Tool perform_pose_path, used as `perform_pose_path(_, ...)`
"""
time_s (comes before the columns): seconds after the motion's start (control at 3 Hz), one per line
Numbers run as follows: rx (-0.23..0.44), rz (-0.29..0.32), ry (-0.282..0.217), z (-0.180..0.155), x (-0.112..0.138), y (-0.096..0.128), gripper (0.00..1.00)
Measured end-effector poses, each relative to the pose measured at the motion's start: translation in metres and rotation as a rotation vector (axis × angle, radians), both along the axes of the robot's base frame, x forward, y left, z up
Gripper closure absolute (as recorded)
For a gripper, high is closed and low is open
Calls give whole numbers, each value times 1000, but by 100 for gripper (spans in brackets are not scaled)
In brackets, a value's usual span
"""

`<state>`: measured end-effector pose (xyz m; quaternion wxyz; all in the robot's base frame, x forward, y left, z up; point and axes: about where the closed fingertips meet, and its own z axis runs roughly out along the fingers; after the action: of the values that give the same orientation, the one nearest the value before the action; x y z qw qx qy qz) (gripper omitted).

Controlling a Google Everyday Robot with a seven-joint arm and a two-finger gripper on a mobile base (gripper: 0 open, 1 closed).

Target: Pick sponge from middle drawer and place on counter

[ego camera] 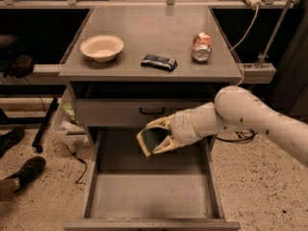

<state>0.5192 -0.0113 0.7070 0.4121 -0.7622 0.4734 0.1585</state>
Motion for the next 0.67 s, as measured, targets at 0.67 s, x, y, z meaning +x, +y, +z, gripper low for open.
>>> perform_pose_path(0.67,-23,-279,-83,102,98,-25,100)
